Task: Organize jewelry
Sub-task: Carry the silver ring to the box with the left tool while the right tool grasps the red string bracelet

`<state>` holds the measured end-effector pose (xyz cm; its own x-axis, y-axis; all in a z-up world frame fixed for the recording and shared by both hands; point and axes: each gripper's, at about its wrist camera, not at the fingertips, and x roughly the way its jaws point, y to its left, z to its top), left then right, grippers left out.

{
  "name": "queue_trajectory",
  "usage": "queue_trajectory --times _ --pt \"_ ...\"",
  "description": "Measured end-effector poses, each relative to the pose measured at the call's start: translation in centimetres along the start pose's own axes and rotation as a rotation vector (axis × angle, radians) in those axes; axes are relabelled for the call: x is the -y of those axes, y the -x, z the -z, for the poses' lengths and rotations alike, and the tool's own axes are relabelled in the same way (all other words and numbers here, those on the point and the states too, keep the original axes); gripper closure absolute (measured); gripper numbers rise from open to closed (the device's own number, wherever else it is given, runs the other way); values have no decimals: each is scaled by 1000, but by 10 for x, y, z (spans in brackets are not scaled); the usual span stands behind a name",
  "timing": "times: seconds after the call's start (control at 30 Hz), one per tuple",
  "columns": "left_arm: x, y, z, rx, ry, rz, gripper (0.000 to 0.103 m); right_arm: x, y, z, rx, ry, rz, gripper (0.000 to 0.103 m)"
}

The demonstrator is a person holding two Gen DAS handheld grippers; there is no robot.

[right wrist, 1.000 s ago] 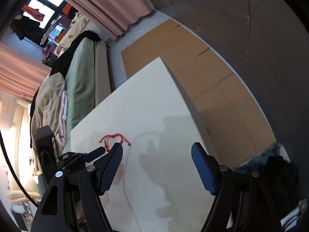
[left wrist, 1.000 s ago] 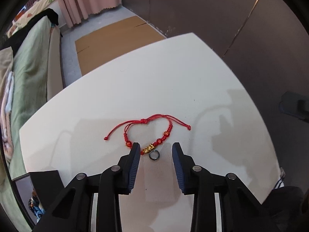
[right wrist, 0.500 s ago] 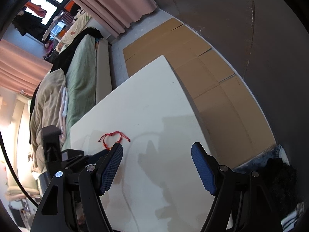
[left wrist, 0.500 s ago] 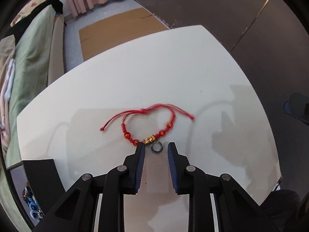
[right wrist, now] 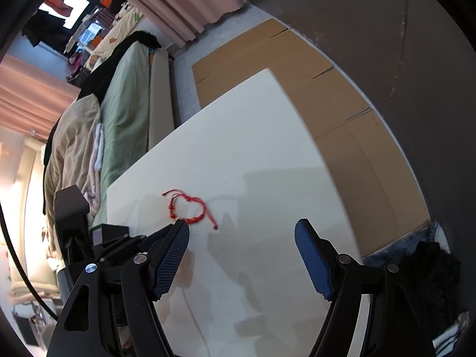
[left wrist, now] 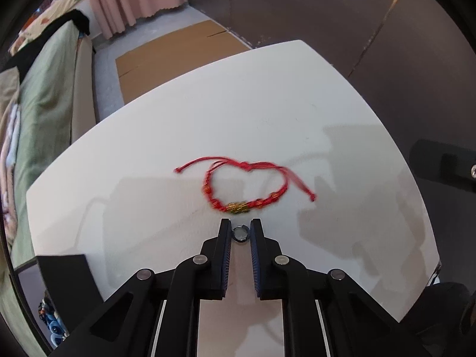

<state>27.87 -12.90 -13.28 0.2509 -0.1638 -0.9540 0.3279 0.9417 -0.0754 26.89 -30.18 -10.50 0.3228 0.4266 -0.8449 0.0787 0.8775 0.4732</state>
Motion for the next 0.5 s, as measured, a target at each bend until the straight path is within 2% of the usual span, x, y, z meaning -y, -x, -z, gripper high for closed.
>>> queue_trajectory --times 0.27,0.47,0.5 --pt "-53 36 7 62 118 52 90 -31 -22 4 -25 66 15 29" --pt "-82 63 14 113 168 58 90 -60 -43 -1 -25 194 86 35" --pt "-88 68 17 119 178 57 90 -64 -47 -2 -27 214 95 38"
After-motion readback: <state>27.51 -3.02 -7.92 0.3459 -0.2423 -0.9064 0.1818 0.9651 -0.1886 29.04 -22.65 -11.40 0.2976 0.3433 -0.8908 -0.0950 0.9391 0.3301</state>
